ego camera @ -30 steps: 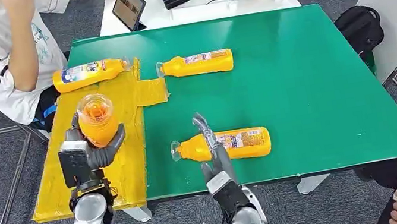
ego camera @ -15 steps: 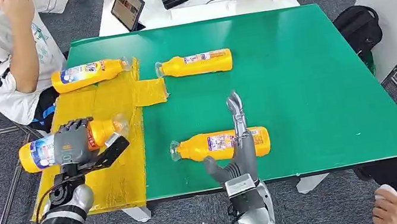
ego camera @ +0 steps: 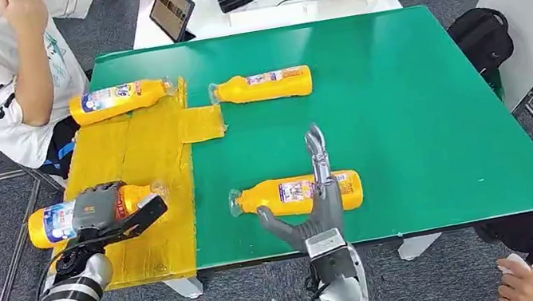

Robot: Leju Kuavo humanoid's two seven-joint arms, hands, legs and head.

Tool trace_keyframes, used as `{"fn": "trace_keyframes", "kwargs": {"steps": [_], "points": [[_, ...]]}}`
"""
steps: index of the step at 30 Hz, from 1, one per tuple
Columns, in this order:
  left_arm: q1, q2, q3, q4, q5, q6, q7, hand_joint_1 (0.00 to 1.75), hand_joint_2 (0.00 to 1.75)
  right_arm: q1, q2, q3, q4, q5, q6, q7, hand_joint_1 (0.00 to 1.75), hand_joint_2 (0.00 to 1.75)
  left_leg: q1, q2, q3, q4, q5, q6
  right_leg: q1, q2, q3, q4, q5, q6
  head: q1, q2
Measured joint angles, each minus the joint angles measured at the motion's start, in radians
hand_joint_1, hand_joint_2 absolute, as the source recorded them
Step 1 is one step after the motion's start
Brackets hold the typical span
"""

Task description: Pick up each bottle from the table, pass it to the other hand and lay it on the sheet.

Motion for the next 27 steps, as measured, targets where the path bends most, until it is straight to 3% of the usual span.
{"fn": "trace_keyframes", "kwargs": {"steps": [1,4,19,27], "points": [[0.000,0.000,0.001,0.000,0.001,-0.001,0.000,0.00,0.00,0.000,0.000,0.000,0.001,0.000,0.000,0.000,0.00,1.75,0.000,0.000,0.000,0.000,0.000,0.000,0.000,0.000,0.000,0.000,0.000,0.000,0.000,0.000],[-0.020,0.000,0.036,0.030,0.058,-0.086,-0.027,0.00,0.00,0.000,0.003,0.004,0.026,0.013,0.012,0.010,0.00,1.75,0.000,0.000,0.002,0.000,0.000,0.000,0.000,0.000,0.002,0.000,0.000,0.000,0.000,0.000],[-0.032,-0.006,0.122,0.043,0.232,-0.240,-0.144,0.00,0.00,-0.001,0.008,0.011,0.076,0.020,0.043,0.024,0.00,1.75,0.000,-0.006,0.005,0.000,0.002,0.000,0.000,-0.004,0.007,0.000,-0.001,0.000,0.000,0.000],[-0.017,-0.049,0.232,0.011,0.559,-0.359,-0.307,0.00,0.00,-0.009,0.008,0.010,0.103,0.029,0.047,0.024,0.00,1.75,0.000,-0.011,0.006,0.000,0.004,0.000,0.000,-0.008,0.008,0.000,0.000,0.000,0.000,0.000]]}}
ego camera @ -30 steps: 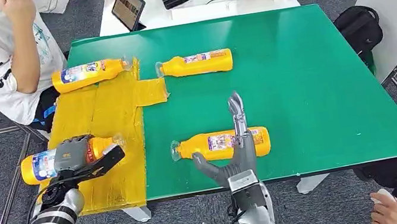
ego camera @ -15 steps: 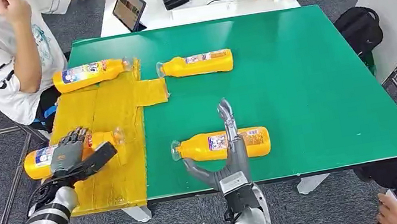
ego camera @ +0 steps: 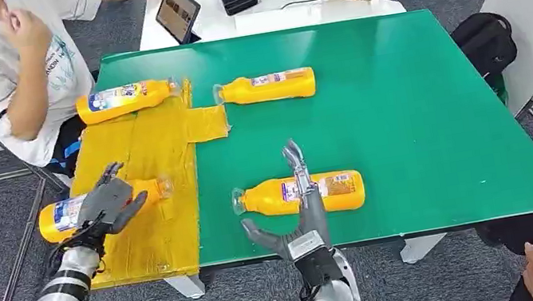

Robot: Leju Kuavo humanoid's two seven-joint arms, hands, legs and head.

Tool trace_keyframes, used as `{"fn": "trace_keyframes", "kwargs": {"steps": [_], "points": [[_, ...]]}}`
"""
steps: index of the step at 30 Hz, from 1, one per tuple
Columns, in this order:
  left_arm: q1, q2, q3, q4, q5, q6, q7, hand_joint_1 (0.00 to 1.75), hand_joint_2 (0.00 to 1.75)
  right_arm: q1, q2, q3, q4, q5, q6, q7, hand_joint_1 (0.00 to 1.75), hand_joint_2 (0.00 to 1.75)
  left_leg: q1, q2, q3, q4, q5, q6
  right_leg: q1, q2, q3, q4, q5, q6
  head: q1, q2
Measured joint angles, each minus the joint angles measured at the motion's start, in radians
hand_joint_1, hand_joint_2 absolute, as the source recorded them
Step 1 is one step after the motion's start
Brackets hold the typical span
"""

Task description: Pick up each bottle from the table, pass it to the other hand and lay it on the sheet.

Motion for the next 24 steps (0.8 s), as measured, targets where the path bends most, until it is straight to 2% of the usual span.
{"fn": "trace_keyframes", "kwargs": {"steps": [5,8,11,12,16,20,24], "points": [[0.050,-0.072,0.084,-0.104,0.222,0.036,-0.071,0.00,0.00,0.001,-0.001,-0.001,0.014,0.045,-0.012,0.007,0.00,1.75,0.000,0.002,-0.003,0.000,0.000,0.000,0.000,0.000,-0.003,0.000,0.001,0.000,0.000,0.000],[0.069,-0.113,0.109,-0.187,0.311,0.190,-0.133,0.00,0.00,-0.011,-0.017,0.022,0.028,0.282,-0.121,0.042,0.00,1.75,0.000,0.003,-0.004,0.000,0.000,0.000,0.000,0.001,-0.005,0.000,0.001,0.001,0.000,0.000],[0.076,-0.138,0.115,-0.246,0.331,0.236,-0.141,0.00,0.00,-0.022,-0.033,0.036,0.038,0.355,-0.133,0.064,0.00,1.75,0.000,0.004,-0.005,0.000,0.000,0.000,0.001,0.001,-0.005,0.000,0.001,0.000,0.000,0.000],[0.079,-0.143,0.115,-0.260,0.335,0.239,-0.141,0.00,1.75,-0.025,-0.037,0.039,0.041,0.360,-0.134,0.066,0.00,1.75,0.000,0.004,-0.005,0.000,0.000,0.000,0.001,0.001,-0.005,0.000,0.000,0.000,0.000,0.000],[0.093,-0.155,0.117,-0.299,0.350,0.287,-0.148,0.00,1.75,-0.032,-0.053,0.048,0.051,0.409,-0.137,0.104,0.00,1.75,0.000,0.005,-0.006,0.000,0.000,0.000,0.001,0.001,-0.007,0.000,0.001,0.000,0.000,0.000],[0.150,-0.162,0.071,-0.400,0.398,0.438,-0.153,0.00,1.75,-0.060,-0.092,0.053,0.056,0.516,-0.060,0.234,0.00,1.75,0.000,0.005,-0.007,0.000,0.000,0.000,0.000,0.001,-0.008,0.000,0.001,0.000,0.000,0.000],[0.250,-0.175,0.009,-0.535,0.442,0.463,-0.154,0.00,1.75,-0.108,-0.172,0.040,0.059,0.630,0.027,0.379,0.00,1.75,-0.001,0.004,-0.008,0.000,0.000,0.000,0.000,0.001,-0.008,0.000,0.001,0.001,0.001,0.000]]}}
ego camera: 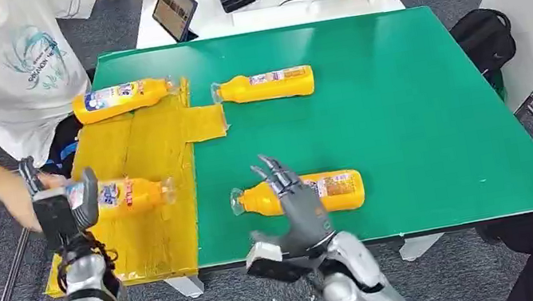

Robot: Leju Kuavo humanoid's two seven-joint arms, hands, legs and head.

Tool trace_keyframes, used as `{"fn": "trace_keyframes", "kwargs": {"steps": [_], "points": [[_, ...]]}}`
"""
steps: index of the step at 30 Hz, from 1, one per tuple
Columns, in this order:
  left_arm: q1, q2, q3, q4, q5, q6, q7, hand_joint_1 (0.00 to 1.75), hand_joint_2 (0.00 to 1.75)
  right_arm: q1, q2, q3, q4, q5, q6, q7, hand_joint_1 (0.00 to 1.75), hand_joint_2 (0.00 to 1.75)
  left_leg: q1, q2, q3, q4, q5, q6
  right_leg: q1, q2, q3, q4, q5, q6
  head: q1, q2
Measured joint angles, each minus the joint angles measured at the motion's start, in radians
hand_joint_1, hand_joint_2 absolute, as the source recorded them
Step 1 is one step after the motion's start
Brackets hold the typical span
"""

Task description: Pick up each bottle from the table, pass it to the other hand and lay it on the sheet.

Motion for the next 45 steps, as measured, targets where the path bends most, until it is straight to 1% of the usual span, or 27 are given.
{"fn": "trace_keyframes", "kwargs": {"steps": [3,6,8,18,26,32,39,45], "points": [[0.060,-0.007,-0.045,-0.067,-0.020,0.010,0.000,0.00,1.75,-0.036,-0.040,-0.023,0.010,0.021,0.075,0.050,0.00,1.75,0.000,0.001,0.000,0.000,0.000,0.000,0.000,0.000,-0.001,0.000,0.000,0.000,-0.001,0.000],[0.100,-0.012,-0.078,-0.103,-0.044,0.008,0.000,0.00,1.75,-0.067,-0.079,-0.045,0.043,0.014,0.176,0.095,0.00,1.75,0.000,0.001,0.000,0.000,0.000,0.000,0.000,0.000,-0.001,0.000,0.000,0.000,-0.001,0.000],[0.118,-0.013,-0.089,-0.115,-0.052,0.003,0.000,0.00,1.75,-0.078,-0.097,-0.053,0.065,0.011,0.197,0.104,0.00,1.75,0.000,0.001,0.000,0.000,0.000,0.000,0.000,0.000,-0.001,0.000,0.000,0.000,-0.002,0.000],[0.138,-0.016,-0.101,-0.137,-0.052,-0.003,0.000,0.00,1.75,-0.097,-0.126,-0.065,0.114,0.007,0.203,0.107,0.00,1.75,0.000,0.001,-0.001,0.000,0.000,0.000,0.000,0.000,-0.001,0.000,0.000,0.000,-0.001,0.000],[0.144,-0.025,-0.104,-0.135,-0.083,-0.031,0.000,0.00,1.75,-0.106,-0.130,-0.067,0.175,-0.036,0.267,0.141,0.00,1.75,0.000,0.001,-0.001,0.000,0.000,0.000,0.000,0.000,-0.001,0.000,0.000,0.000,-0.002,0.000],[0.146,-0.032,-0.113,-0.124,-0.064,-0.047,0.000,0.00,1.75,-0.146,-0.129,-0.064,0.251,-0.036,0.293,0.147,0.00,1.75,0.001,0.001,-0.001,0.000,0.000,0.000,0.000,0.000,-0.001,0.000,0.000,0.000,-0.002,0.000],[0.146,-0.037,-0.115,-0.098,-0.050,-0.071,0.000,0.00,1.75,-0.205,-0.132,-0.061,0.320,-0.039,0.309,0.201,0.00,1.75,0.000,0.002,0.002,0.000,0.000,0.000,0.000,0.000,0.000,-0.001,0.001,0.001,-0.002,0.000],[0.147,-0.042,-0.115,-0.077,-0.042,-0.070,0.000,0.00,1.75,-0.236,-0.142,-0.059,0.359,-0.031,0.313,0.215,0.00,1.75,0.000,0.001,0.003,0.000,0.001,0.001,0.000,0.000,0.001,-0.001,0.002,0.002,-0.002,0.000]]}}
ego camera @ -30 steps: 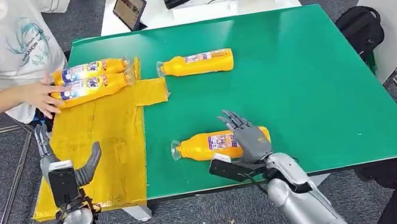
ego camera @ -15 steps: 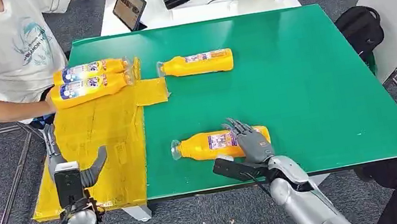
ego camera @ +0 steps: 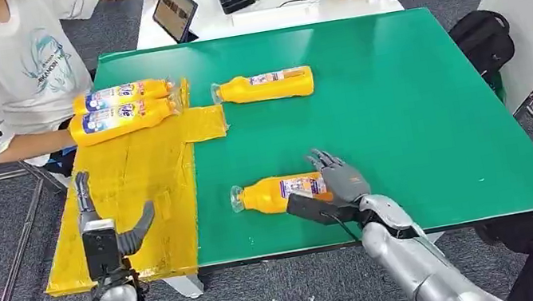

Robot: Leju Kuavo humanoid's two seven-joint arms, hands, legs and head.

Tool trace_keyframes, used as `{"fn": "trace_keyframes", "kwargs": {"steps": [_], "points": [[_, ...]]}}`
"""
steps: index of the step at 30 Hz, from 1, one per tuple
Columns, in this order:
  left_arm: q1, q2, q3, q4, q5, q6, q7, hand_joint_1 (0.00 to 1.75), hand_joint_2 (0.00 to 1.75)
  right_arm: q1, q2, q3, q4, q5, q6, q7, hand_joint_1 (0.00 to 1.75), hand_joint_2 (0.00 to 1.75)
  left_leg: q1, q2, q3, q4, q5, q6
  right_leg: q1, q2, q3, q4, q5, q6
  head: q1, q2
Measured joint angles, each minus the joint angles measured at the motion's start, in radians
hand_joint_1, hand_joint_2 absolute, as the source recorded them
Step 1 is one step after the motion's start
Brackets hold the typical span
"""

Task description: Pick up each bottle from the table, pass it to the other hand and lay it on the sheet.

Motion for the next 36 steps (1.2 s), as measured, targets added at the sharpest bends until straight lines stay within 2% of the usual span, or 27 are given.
{"fn": "trace_keyframes", "kwargs": {"steps": [5,10,11,12,13,14,21,26,36], "points": [[0.000,0.000,0.000,0.013,0.010,-0.009,0.000,0.00,1.75,-0.031,-0.007,0.006,0.022,0.000,0.023,0.003,0.00,1.75,0.000,0.000,0.000,0.000,0.000,0.000,0.000,0.000,0.000,0.000,0.000,0.000,0.000,0.000],[-0.001,-0.001,0.000,0.030,0.012,-0.013,0.000,0.00,1.75,-0.080,-0.016,0.024,0.068,-0.018,0.094,0.021,0.00,1.75,0.000,0.000,0.001,0.000,0.000,0.000,0.000,0.000,0.000,0.000,0.000,0.000,0.000,0.000],[-0.003,-0.002,0.000,0.035,0.012,-0.013,0.000,0.00,1.75,-0.092,-0.019,0.031,0.082,-0.025,0.110,0.021,0.21,1.75,0.000,0.000,0.001,0.000,0.000,0.000,0.000,0.000,0.001,0.000,0.000,0.000,0.000,0.000],[-0.004,-0.002,0.000,0.038,0.013,-0.013,0.000,0.00,1.75,-0.102,-0.021,0.036,0.092,-0.029,0.121,0.021,0.61,1.75,0.000,0.000,0.002,0.000,0.000,0.000,0.000,0.000,0.001,0.000,0.000,0.000,0.000,0.000],[-0.004,-0.003,0.000,0.041,0.013,-0.013,0.000,0.00,1.75,-0.110,-0.023,0.039,0.103,-0.034,0.128,0.021,0.79,1.75,0.000,0.000,0.003,0.000,0.000,0.000,0.000,0.000,0.002,0.000,0.000,0.000,0.001,0.000],[-0.006,-0.003,0.000,0.045,0.015,-0.013,0.000,0.00,1.75,-0.118,-0.024,0.043,0.114,-0.043,0.130,0.016,1.27,1.75,0.000,0.000,0.003,0.000,0.000,0.000,0.000,0.000,0.002,0.000,0.000,0.000,0.000,0.000],[-0.005,-0.008,-0.003,0.044,0.056,0.010,0.000,0.00,1.75,-0.119,-0.024,0.050,0.139,-0.090,0.089,-0.011,1.40,1.75,0.000,0.000,0.005,0.000,0.000,0.000,0.000,0.000,0.004,0.000,0.000,0.000,0.000,0.000],[-0.005,-0.008,-0.007,0.043,0.060,0.009,0.000,0.00,1.75,-0.118,-0.024,0.052,0.139,-0.097,0.085,-0.016,1.66,1.75,0.000,0.000,0.005,0.000,0.000,0.000,0.000,0.000,0.005,0.000,0.000,0.000,0.000,0.000],[-0.005,-0.011,-0.015,0.043,0.061,0.007,0.000,0.00,1.75,-0.117,-0.024,0.052,0.138,-0.116,0.081,-0.023,1.75,1.75,0.000,0.000,0.005,0.000,0.000,0.000,0.000,0.000,0.004,0.000,0.000,0.000,0.000,0.000]]}}
